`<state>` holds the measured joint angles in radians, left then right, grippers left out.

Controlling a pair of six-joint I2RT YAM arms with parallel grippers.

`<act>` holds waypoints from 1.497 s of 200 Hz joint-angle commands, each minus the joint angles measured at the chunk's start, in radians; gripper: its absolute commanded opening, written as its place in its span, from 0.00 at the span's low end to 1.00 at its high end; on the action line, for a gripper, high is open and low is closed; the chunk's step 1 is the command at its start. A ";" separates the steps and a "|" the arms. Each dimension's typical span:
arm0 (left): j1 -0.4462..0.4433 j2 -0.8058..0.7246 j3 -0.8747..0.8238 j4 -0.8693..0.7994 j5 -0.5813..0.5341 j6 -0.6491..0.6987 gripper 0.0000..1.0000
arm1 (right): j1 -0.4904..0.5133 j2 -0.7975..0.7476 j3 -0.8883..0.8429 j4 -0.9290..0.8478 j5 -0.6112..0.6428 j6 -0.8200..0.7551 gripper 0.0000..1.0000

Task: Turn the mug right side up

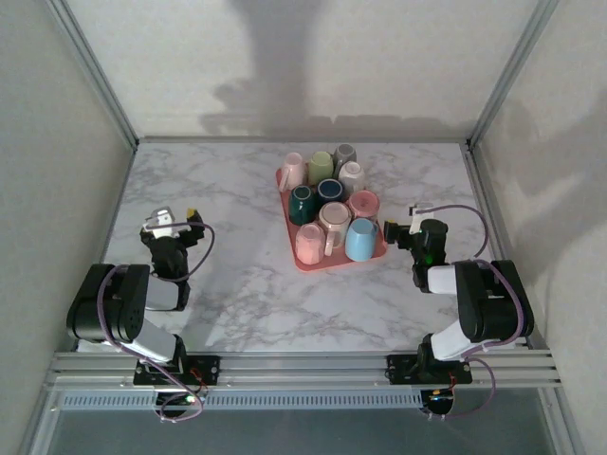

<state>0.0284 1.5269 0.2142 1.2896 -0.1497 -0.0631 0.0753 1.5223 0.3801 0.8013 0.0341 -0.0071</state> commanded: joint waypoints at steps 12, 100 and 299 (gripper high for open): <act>-0.002 0.008 0.001 0.019 0.018 0.002 1.00 | -0.007 0.012 0.022 0.002 0.011 0.013 0.99; 0.001 0.008 0.003 0.016 0.024 0.000 1.00 | -0.016 0.012 0.024 -0.001 -0.002 0.016 0.99; -0.255 -0.410 0.649 -1.484 0.500 -0.113 0.99 | 0.039 -0.550 0.516 -1.416 -0.406 0.229 0.77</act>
<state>-0.1307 1.0927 0.8364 0.0895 0.1963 -0.2333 0.0883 0.9863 0.8646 -0.4179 -0.2089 0.1761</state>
